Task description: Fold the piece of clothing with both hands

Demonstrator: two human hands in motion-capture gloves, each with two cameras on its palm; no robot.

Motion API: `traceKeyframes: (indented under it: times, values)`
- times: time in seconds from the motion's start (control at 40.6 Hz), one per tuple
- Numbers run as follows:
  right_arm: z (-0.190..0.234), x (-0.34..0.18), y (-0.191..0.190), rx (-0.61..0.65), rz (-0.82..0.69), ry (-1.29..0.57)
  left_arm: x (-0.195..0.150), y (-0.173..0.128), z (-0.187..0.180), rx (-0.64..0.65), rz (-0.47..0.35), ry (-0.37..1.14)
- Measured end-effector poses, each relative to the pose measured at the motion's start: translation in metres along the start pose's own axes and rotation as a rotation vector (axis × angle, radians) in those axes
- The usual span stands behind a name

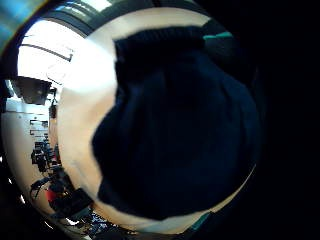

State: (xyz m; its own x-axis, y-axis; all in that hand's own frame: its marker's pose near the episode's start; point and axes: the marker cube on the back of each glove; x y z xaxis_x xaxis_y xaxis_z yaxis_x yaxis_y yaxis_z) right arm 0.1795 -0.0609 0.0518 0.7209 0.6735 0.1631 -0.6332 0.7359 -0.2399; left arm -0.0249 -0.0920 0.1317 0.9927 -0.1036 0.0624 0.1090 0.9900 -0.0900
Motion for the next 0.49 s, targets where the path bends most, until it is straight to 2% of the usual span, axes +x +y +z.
traceKeyframes:
  times: [0.074, 0.148, 0.222, 0.32, 0.493]
  values:
    - [0.008, -0.001, 0.008, -0.115, 0.019, 0.009, 0.0, -0.003, 0.014, -0.044, 0.004, 0.012]
    - [0.016, 0.004, 0.007, -0.183, 0.096, 0.077, 0.002, 0.008, 0.02, -0.164, -0.026, 0.014]
    - [0.018, -0.002, -0.007, -0.072, 0.073, 0.06, 0.006, 0.018, 0.022, -0.259, -0.045, -0.004]
    - [0.018, -0.017, -0.024, 0.051, 0.002, -0.035, 0.012, 0.02, 0.024, -0.286, -0.042, -0.013]
    - [-0.002, -0.01, -0.026, 0.027, 0.102, -0.095, 0.021, 0.014, 0.025, -0.25, -0.041, -0.008]
